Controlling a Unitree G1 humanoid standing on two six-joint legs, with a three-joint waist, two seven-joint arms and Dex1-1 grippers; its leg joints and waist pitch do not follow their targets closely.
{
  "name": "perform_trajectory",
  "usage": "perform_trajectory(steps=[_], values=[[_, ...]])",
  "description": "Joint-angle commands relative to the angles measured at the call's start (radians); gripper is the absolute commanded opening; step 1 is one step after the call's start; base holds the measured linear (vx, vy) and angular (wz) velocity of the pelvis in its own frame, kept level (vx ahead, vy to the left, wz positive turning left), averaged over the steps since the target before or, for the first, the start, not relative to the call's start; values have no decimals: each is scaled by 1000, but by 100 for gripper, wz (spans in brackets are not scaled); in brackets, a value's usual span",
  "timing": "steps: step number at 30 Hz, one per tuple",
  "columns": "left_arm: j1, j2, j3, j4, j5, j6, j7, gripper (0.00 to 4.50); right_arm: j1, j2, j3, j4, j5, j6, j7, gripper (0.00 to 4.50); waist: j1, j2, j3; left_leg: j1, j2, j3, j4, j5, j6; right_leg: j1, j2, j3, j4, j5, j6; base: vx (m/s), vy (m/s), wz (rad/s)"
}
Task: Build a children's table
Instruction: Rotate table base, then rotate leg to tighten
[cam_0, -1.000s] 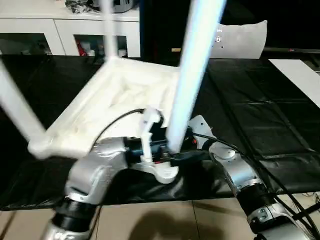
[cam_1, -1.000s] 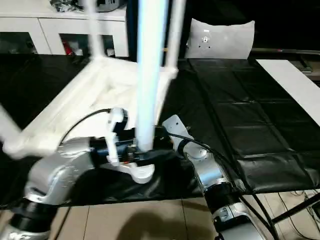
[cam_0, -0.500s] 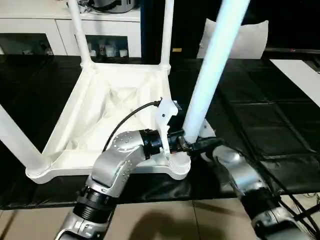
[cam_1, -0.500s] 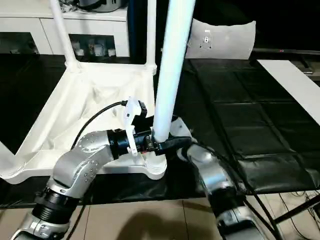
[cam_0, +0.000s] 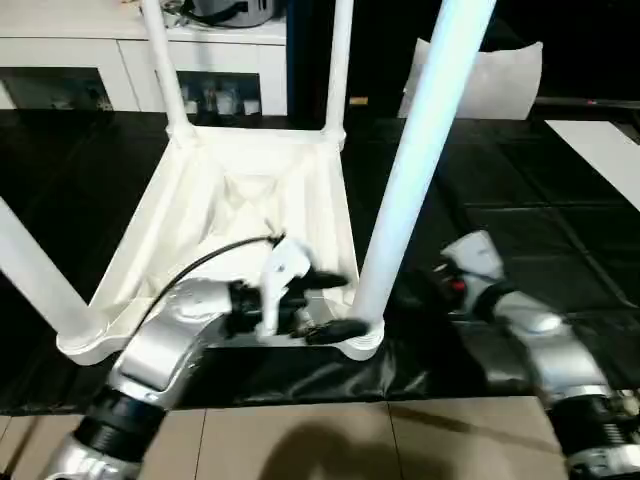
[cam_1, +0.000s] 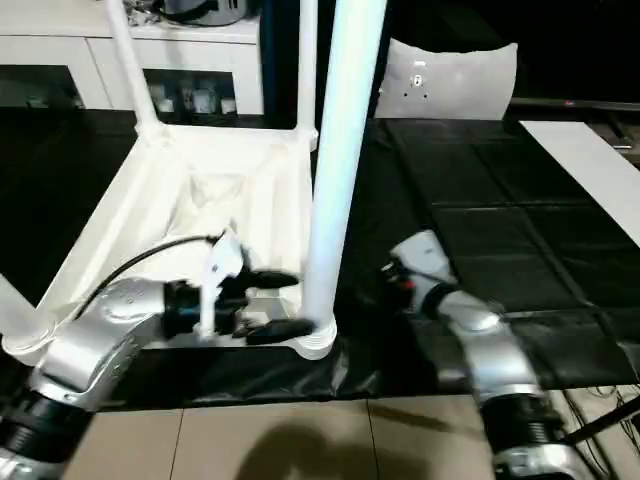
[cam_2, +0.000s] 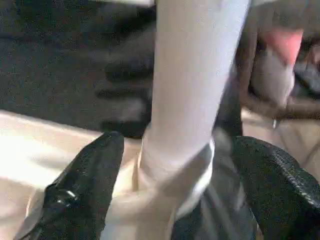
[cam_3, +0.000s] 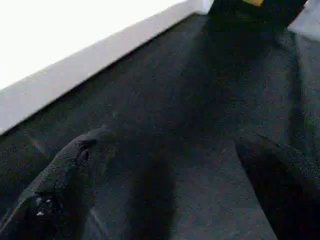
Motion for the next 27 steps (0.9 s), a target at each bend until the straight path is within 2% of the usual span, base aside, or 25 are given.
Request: perform_trajectory(steps=[1, 2, 3, 4, 6, 8, 9, 12, 13, 17, 18, 19, 20, 21, 27], values=[[-16, 41, -42, 35, 69, -63, -29, 355, 38, -46, -10, -82, 38, 17, 82, 450, 7, 0, -57, -8, 54, -25, -74, -76, 74, 64, -99, 95, -89, -343, 13, 0, 0, 0], [-30, 73, -77, 72, 117, -112, -51, 348, 96, -100, 2, -163, 88, 57, 206, 450, 10, -4, -58, -9, 54, -24, -74, -81, 83, 67, -98, 96, -89, -343, 29, 0, 0, 0], [-33, 77, -82, 77, 124, -118, -54, 340, 106, -108, 4, -176, 96, 63, 225, 450, 14, -3, -58, -7, 52, -25, -74, -84, 93, 66, -95, 97, -91, -343, 41, 0, 0, 0], [-36, 80, -86, 82, 129, -124, -58, 321, 119, -117, 6, -190, 106, 68, 248, 450, 19, -1, -59, -4, 58, -25, -75, -78, 98, 64, -98, 97, -87, -328, 44, 0, 0, 0], [-42, 82, -91, 88, 134, -129, -65, 305, 133, -129, 14, -207, 110, 67, 270, 450, 20, -2, -61, -8, 59, -26, -75, -67, 86, 66, -102, 92, -88, -321, 23, 0, 0, 0], [-58, 92, -109, 113, 154, -144, -79, 299, 164, -155, 33, -249, 124, 68, 322, 450, 23, -2, -61, -9, 59, -27, -74, -69, 85, 68, -104, 93, -88, -320, 17, 0, 0, 0], [-61, 94, -112, 117, 158, -147, -81, 277, 168, -157, 35, -256, 127, 70, 328, 450, 22, -2, -61, -10, 60, -27, -75, -66, 86, 67, -105, 93, -85, -313, 13, 0, 0, 0], [-73, 95, -118, 141, 168, -164, -89, 260, 179, -165, 41, -273, 138, 64, 348, 450, 19, -3, -60, -11, 56, -26, -74, -71, 82, 68, -105, 91, -90, -335, 16, 0, 0, 0], [-85, 91, -119, 171, 173, -190, -98, 250, 190, -172, 42, -294, 154, 72, 363, 450, 21, -3, -59, -9, 52, -23, -73, -75, 83, 67, -103, 90, -95, -351, 23, 0, 0, 0], [-115, 85, -123, 230, 181, -231, -136, 224, 216, -188, 41, -350, 185, 102, 414, 450, 24, -3, -60, -10, 55, -27, -74, -80, 84, 68, -102, 87, -98, -353, 50, 0, 0, 0], [-115, 85, -123, 230, 181, -231, -136, 224, 216, -188, 41, -350, 185, 102, 414, 450, 24, -4, -60, -10, 55, -27, -74, -81, 84, 67, -102, 87, -98, -353, 50, 0, 0, 0], [-120, 86, -125, 239, 182, -233, -144, 217, 219, -191, 43, -359, 188, 104, 422, 450, 26, 1, -61, -9, 57, -28, -75, -80, 81, 67, -105, 87, -96, -347, 44, 0, 0, 0], [-125, 87, -126, 246, 182, -231, -151, 193, 221, -191, 44, -364, 192, 105, 427, 450, 26, -2, -61, -9, 58, -28, -75, -78, 78, 67, -105, 87, -96, -341, 40, 0, 0, 0], [-131, 91, -131, 257, 183, -226, -162, 193, 223, -191, 47, -371, 197, 106, 433, 450, 29, 1, -61, -10, 56, -28, -74, -77, 77, 68, -106, 88, -95, -337, 38, 0, 0, 0], [-136, 94, -135, 275, 188, -241, -174, 144, 218, -188, 54, -361, 194, 98, 426, 450, 33, 2, -60, -7, 57, -27, -75, -85, 70, 66, -106, 86, -99, -354, 36, 0, 0, 0]])
